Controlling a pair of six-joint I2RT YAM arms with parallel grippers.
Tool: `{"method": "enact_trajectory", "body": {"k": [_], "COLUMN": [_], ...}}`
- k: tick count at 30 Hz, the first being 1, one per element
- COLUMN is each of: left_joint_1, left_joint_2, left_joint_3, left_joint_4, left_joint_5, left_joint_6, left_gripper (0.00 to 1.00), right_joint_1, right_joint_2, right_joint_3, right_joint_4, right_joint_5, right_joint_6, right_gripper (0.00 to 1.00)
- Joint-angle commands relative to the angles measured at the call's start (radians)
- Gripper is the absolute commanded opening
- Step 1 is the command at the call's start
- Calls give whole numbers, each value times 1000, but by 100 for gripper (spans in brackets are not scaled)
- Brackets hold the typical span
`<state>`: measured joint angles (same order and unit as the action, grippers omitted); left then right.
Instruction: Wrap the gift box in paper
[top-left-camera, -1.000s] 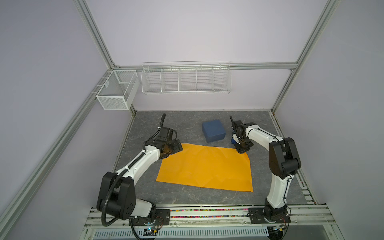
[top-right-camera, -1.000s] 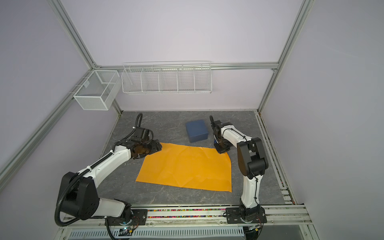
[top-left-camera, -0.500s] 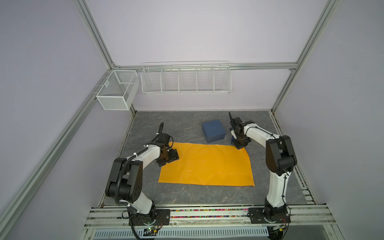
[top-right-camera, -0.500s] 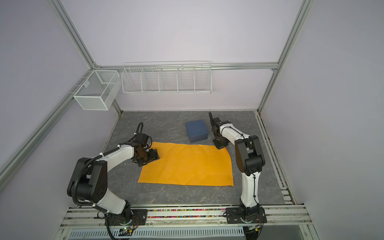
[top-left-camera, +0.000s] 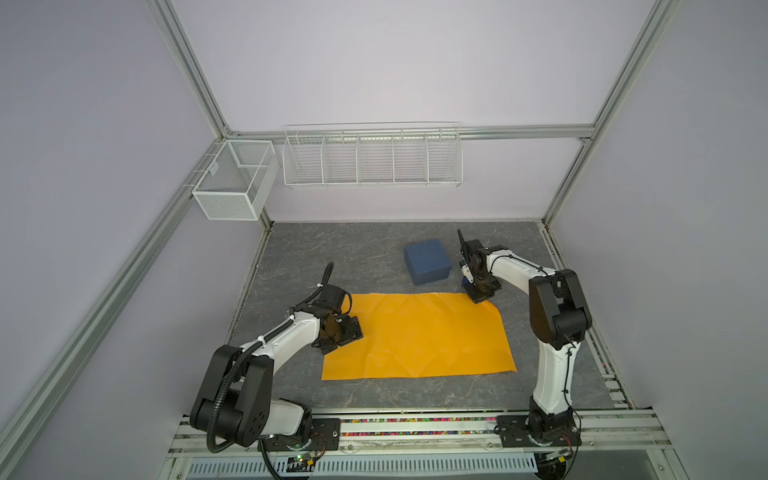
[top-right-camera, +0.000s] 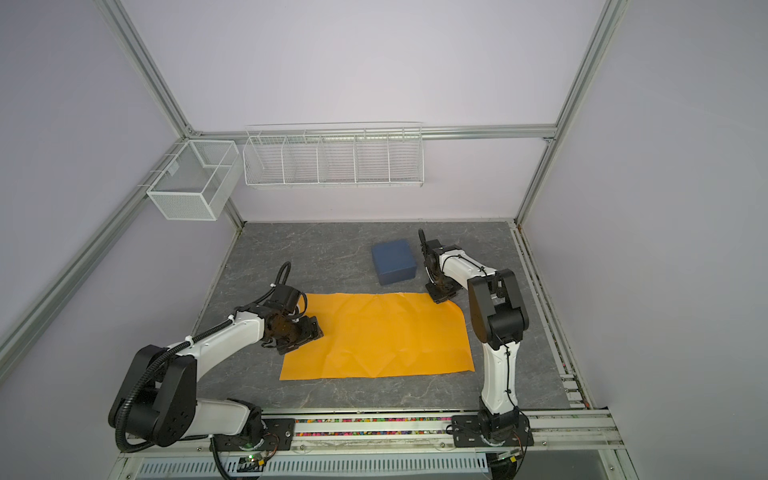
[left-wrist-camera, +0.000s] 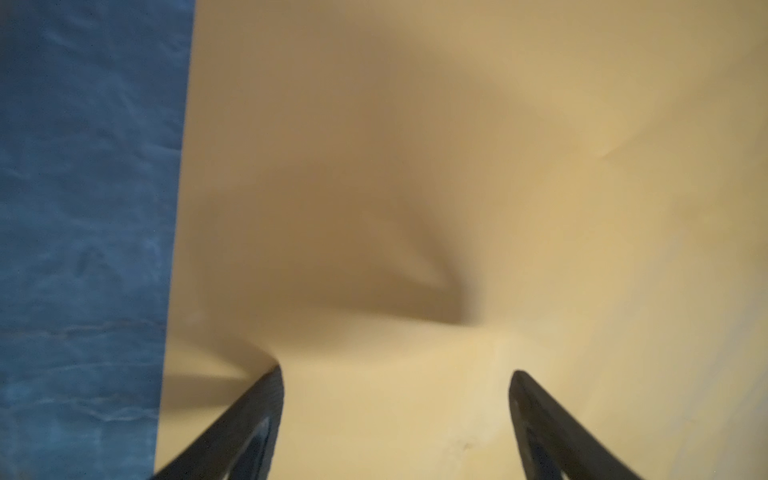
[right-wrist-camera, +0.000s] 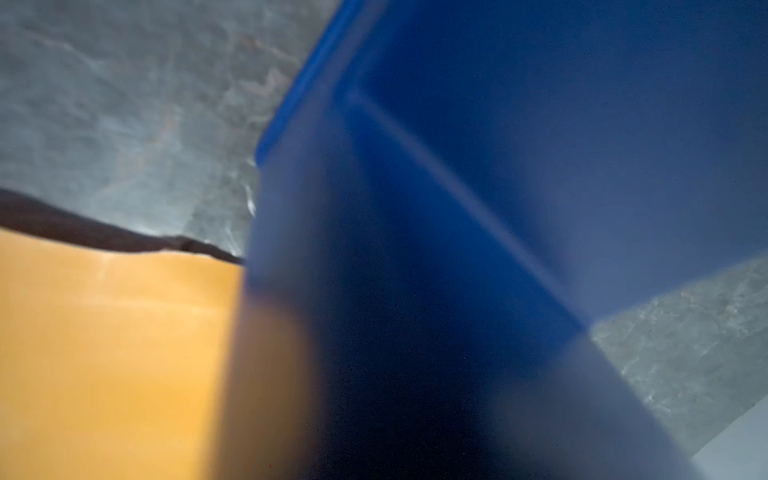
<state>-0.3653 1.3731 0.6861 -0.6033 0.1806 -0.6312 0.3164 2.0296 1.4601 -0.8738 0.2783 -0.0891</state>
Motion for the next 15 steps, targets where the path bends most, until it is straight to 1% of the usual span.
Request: {"method": "enact_trajectory", "body": {"k": [1,6,9,13,15], "left_joint_1": [-20,-23,-21,-21,-20], "left_joint_2": [-45,-89,-101,-94,-80], "left_joint_3": [-48,-67,-46,2,27], "left_joint_4": [-24,-52,-78,-108,-109], "left_joint_5": [4,-18,-38,-66,-80], "left_joint_6": [-64,-67,-57,-33,-21], "left_gripper": [85,85,85,85,85], "right_joint_1": [-4,-5,-5,-9,-12], "right_joint_2": [-59,-89,-100,-108,-115], "right_joint_3": [-46,-93,-109,-104,-98], "right_joint_4": [-28,-39,-34,-48,-58], "right_joint_5": [-11,-16,26,77,105], "right_joint_6": [31,78,107,140,152], "right_gripper": [13,13,15,21,28]}}
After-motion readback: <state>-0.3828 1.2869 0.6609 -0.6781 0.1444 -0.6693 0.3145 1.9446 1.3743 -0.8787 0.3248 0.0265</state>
